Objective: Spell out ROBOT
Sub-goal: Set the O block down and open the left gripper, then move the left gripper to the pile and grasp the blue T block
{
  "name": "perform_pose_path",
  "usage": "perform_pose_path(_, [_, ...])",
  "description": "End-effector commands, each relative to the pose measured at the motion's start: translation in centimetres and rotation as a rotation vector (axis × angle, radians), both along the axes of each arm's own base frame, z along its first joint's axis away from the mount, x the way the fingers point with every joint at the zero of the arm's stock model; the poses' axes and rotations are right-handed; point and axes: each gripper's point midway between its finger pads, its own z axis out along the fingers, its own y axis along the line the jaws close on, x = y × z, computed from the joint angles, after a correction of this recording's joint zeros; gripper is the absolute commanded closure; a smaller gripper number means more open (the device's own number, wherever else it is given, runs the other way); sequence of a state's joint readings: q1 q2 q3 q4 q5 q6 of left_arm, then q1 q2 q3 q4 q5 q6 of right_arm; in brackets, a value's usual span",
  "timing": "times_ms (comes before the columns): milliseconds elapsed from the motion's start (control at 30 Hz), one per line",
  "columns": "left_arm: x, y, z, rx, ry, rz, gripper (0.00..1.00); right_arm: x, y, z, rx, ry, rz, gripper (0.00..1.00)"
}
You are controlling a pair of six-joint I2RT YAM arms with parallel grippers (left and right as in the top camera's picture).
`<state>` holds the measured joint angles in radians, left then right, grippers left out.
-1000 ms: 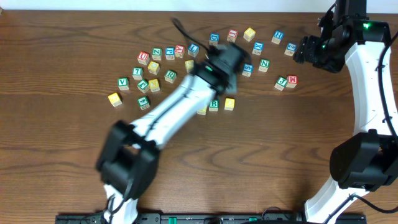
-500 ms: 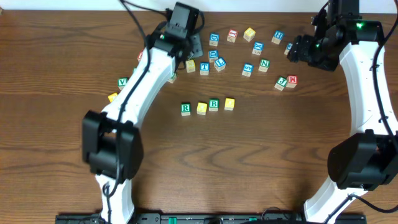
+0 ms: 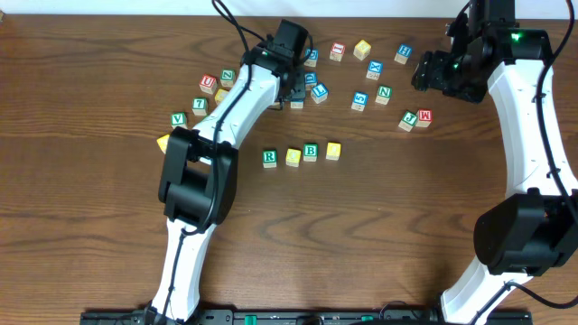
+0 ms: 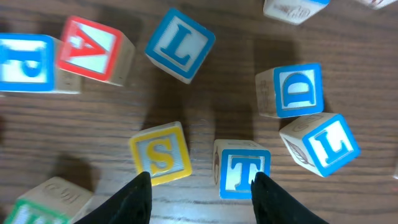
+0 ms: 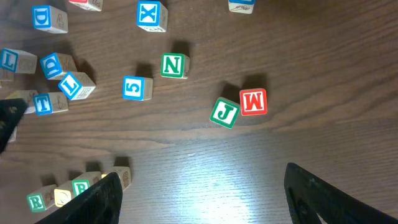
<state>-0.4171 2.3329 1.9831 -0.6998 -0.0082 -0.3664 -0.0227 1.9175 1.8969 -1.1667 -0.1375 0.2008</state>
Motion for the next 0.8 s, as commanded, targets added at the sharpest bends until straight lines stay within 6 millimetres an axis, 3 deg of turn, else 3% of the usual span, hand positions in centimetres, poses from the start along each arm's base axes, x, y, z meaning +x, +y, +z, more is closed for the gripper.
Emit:
perform_pose_path(0, [0.2,-1.5,1.4,-0.012,-0.045,-0.032,0.43,0.0,0.7,0.1,-0.004,-0.003,0.013,0.22])
perform_pose_path(133, [0.4,-1.8,1.4,-0.018,-0.055,-0.035,0.40,0.0,0.7,0.1,-0.004,0.000,0.012,0.22])
perform_pose_path(767, [-1.2,-1.7,-2.2,0.000,-0.013,-0.044,0.40,0.0,0.7,0.1,-0.005,-0.001,0.015,0.21])
